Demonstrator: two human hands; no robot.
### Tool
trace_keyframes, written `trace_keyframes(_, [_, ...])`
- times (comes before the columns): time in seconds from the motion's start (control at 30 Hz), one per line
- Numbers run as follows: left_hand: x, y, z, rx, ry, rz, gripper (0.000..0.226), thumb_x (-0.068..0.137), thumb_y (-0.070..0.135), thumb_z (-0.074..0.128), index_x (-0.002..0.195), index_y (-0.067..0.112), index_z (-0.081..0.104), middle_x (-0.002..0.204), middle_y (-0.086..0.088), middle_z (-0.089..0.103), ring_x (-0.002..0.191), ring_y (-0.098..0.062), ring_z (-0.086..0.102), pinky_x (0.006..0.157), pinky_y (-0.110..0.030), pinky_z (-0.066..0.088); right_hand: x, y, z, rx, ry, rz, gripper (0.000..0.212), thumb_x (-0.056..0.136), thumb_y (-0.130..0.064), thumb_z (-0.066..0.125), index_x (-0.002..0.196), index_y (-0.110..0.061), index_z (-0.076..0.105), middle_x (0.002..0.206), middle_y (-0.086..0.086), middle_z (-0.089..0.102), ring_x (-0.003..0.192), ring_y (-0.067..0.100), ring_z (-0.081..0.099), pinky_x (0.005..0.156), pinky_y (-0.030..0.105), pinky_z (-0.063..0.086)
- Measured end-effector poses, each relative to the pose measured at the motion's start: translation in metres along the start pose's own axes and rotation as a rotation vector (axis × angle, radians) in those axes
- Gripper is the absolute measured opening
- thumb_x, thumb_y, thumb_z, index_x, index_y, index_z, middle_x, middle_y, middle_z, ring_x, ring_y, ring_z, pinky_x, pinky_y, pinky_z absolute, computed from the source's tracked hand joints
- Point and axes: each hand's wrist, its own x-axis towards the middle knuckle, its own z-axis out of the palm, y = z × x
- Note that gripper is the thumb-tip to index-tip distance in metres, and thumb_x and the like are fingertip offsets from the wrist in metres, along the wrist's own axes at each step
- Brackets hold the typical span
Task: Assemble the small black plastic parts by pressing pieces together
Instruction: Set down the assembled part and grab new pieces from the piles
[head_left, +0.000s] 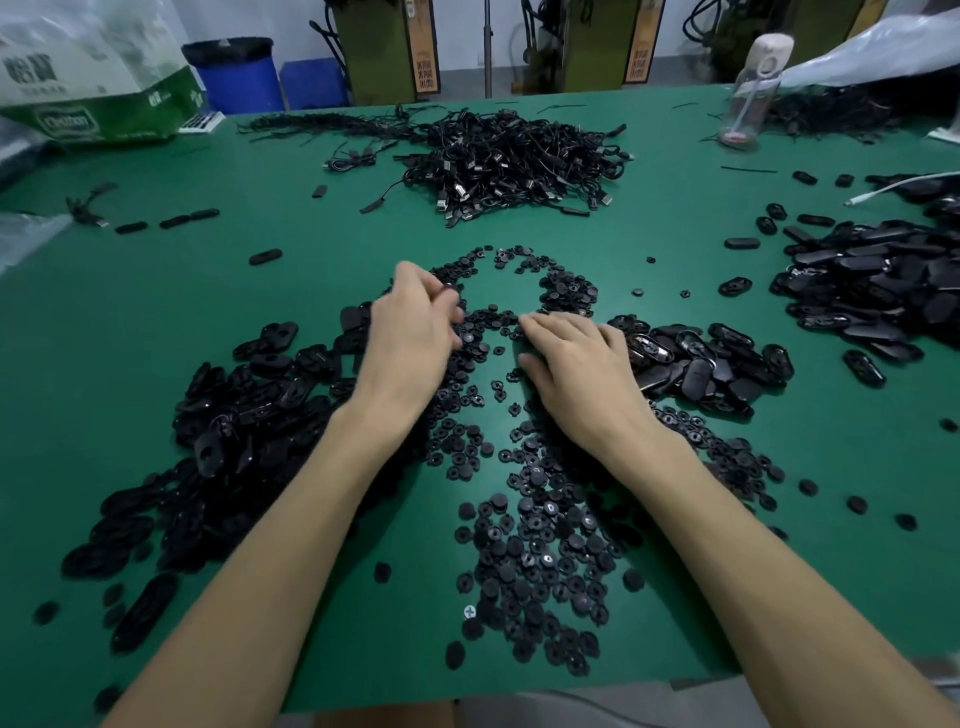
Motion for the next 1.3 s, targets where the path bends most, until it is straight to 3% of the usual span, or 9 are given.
trace_keyframes(0.17, [-0.012, 0.0, 0.026, -0.188, -0.091, 0.045, 0.013, 0.102, 0.011, 0.06, 0.098, 0.024, 0.058, 0.092, 0.006, 0.073, 0.072, -0.004, 0.07, 0.06, -0.017, 0.049, 0.002, 0.001, -0.002, 0.025, 0.05, 0.037, 0.03, 0.106, -0.02, 0.053, 0.132, -0.021, 0.068, 0.136, -0.001, 0.063, 0.128, 0.024, 0.049, 0.1, 0.037, 0.03])
trace_keyframes(0.23, [-0.016, 0.001, 0.031, -0.277, -0.12, 0.041, 0.007, 0.101, 0.009, 0.062, 0.099, 0.016, 0.064, 0.09, 0.004, 0.076, 0.069, -0.006, 0.071, 0.057, -0.014, 0.046, 0.002, 0.003, -0.003, 0.007, 0.064, 0.063, 0.025, 0.102, -0.017, 0.058, 0.123, -0.018, 0.072, 0.123, 0.003, 0.066, 0.117, 0.027, 0.051, 0.092, 0.036, 0.033])
trace_keyframes(0.37, [-0.021, 0.001, 0.035, -0.406, -0.156, -0.002, 0.005, 0.101, 0.006, 0.062, 0.1, 0.01, 0.065, 0.088, -0.001, 0.076, 0.065, -0.006, 0.068, 0.05, -0.02, 0.047, 0.001, 0.003, -0.004, 0.015, 0.08, 0.101, 0.014, 0.1, -0.019, 0.063, 0.111, -0.015, 0.071, 0.112, 0.005, 0.064, 0.11, 0.029, 0.049, 0.089, 0.036, 0.034])
trace_keyframes(0.6, [-0.022, -0.002, 0.036, -0.449, -0.146, -0.019, 0.006, 0.099, 0.004, 0.065, 0.104, 0.006, 0.065, 0.088, -0.005, 0.076, 0.066, -0.008, 0.069, 0.05, -0.021, 0.049, -0.002, 0.0, -0.008, 0.166, 0.169, 0.127, 0.011, 0.094, -0.02, 0.073, 0.104, -0.016, 0.073, 0.104, 0.005, 0.069, 0.104, 0.029, 0.056, 0.094, 0.041, 0.04])
trace_keyframes(0.8, [-0.022, -0.005, 0.034, -0.414, -0.105, -0.042, 0.014, 0.099, 0.01, 0.067, 0.11, 0.002, 0.072, 0.088, -0.009, 0.076, 0.053, 0.001, 0.059, 0.052, -0.018, 0.047, -0.003, -0.001, -0.013, 0.243, 0.219, 0.146, 0.014, 0.091, -0.023, 0.077, 0.102, -0.015, 0.077, 0.094, 0.004, 0.074, 0.095, 0.027, 0.061, 0.09, 0.045, 0.047])
trace_keyframes(0.93, [-0.021, -0.006, 0.034, -0.405, -0.108, -0.064, 0.016, 0.101, 0.01, 0.065, 0.114, 0.004, 0.072, 0.088, -0.009, 0.076, 0.055, -0.004, 0.06, 0.06, -0.019, 0.052, -0.003, -0.003, -0.013, 0.245, 0.222, 0.123, 0.014, 0.096, -0.023, 0.072, 0.106, -0.016, 0.079, 0.097, 0.004, 0.074, 0.096, 0.027, 0.062, 0.091, 0.044, 0.048])
trace_keyframes(1.07, [-0.021, -0.007, 0.036, -0.437, -0.131, -0.091, 0.015, 0.105, 0.009, 0.058, 0.114, 0.003, 0.068, 0.086, -0.008, 0.073, 0.069, -0.017, 0.067, 0.073, -0.033, 0.061, -0.004, -0.003, -0.012, 0.3, 0.24, 0.145, 0.015, 0.099, -0.02, 0.067, 0.109, -0.015, 0.077, 0.1, 0.004, 0.071, 0.094, 0.025, 0.063, 0.09, 0.046, 0.051])
trace_keyframes(1.3, [-0.02, -0.009, 0.037, -0.424, -0.136, -0.083, 0.022, 0.107, 0.005, 0.05, 0.122, -0.003, 0.064, 0.089, -0.006, 0.07, 0.069, -0.012, 0.069, 0.068, -0.028, 0.059, -0.003, -0.004, -0.011, 0.521, 0.265, 0.23, 0.009, 0.097, -0.018, 0.067, 0.106, -0.019, 0.07, 0.091, -0.006, 0.069, 0.083, 0.014, 0.064, 0.081, 0.039, 0.056])
